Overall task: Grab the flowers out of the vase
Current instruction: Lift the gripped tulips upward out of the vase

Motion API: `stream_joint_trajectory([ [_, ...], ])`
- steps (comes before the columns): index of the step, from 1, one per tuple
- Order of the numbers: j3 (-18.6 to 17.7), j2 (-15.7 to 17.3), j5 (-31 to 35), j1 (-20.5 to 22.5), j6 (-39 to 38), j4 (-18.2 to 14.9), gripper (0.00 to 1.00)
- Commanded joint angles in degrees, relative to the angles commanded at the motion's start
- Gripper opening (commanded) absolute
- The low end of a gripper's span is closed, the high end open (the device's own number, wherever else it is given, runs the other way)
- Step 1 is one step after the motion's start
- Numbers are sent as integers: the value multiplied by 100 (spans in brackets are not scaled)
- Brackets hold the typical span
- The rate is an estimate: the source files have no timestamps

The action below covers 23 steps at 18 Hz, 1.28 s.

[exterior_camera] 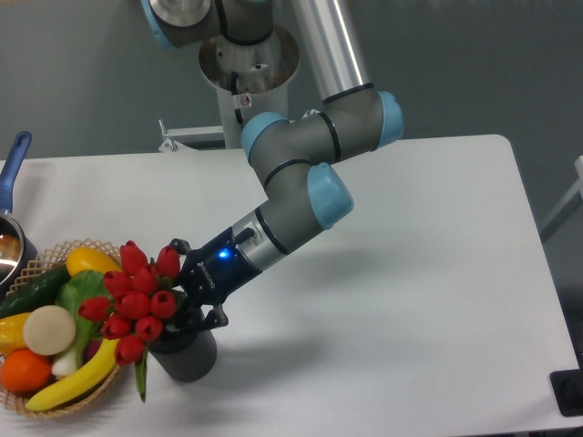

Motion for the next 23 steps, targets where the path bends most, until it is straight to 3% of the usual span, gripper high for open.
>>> stream_joint_trajectory([
  [10,35,184,-352,167,-334,0,42],
  [15,202,421,-413,351,-764,0,42],
  [23,290,729,-817,299,-1019,0,42],
])
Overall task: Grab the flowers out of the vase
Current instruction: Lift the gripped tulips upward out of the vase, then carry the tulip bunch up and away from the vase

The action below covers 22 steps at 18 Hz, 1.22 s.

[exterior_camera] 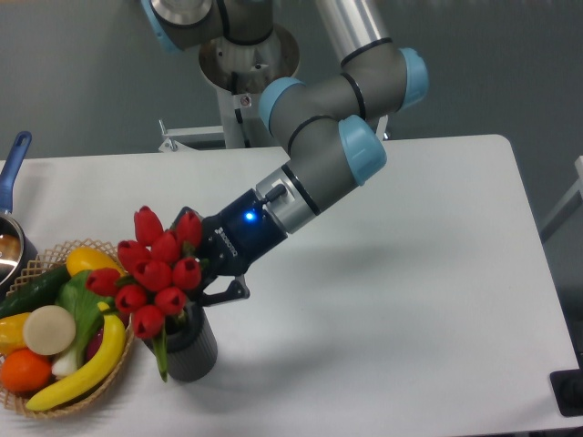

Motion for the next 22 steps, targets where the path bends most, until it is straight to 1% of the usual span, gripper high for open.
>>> stream_joint_trajectory([
  [3,105,88,0,-9,-220,0,42],
  [6,465,115,35,-9,-728,-9,42],
  [8,632,115,35,-9,-993,-9,42],
  [13,791,124,35,35,-1239,0,42],
  [15,949,124,44,70,-1459,-9,42],
  [18,1213,124,79,315,-1670,-9,42],
  [20,1274,132,88,369,-1758,-9,42],
  [22,1310,150,140,587,-1741,-9,42],
])
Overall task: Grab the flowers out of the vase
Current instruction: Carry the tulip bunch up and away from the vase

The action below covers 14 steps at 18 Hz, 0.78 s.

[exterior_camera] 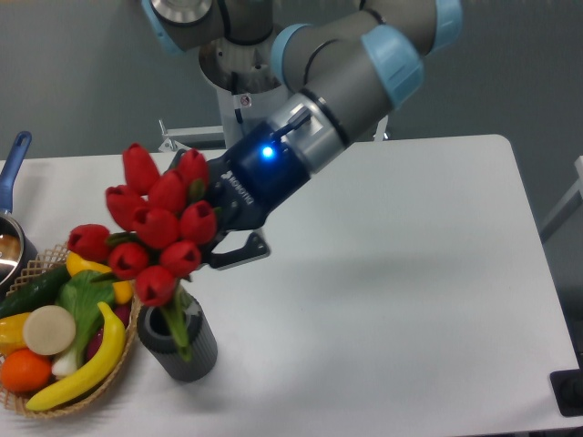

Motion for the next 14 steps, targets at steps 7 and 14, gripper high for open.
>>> stream_joint_trajectory([
  [7,105,70,922,808,167,35,41],
  [14,-342,132,994,1687,1502,9,39],
])
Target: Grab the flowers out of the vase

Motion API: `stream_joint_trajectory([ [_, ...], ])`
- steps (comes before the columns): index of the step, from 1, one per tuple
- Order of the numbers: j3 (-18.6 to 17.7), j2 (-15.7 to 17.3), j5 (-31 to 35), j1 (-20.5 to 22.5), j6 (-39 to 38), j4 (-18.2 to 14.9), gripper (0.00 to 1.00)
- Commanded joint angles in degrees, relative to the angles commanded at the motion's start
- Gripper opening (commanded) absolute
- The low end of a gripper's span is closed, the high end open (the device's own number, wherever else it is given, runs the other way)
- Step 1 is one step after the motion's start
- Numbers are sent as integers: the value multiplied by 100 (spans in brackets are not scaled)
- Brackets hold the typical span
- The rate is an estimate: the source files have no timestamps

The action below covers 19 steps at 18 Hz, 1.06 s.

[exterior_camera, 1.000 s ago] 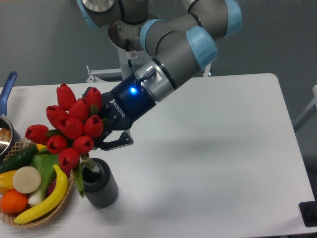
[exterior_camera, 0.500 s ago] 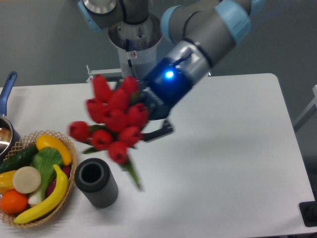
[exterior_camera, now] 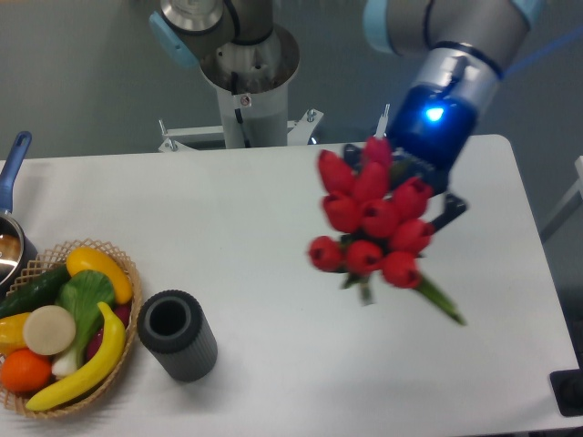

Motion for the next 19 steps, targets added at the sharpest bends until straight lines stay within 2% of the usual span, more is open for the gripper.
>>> stream_joint_trajectory([
  [6,-123,-44,184,195,616,-9,37],
  [19,-185,-35,211,318,608,-18,37],
])
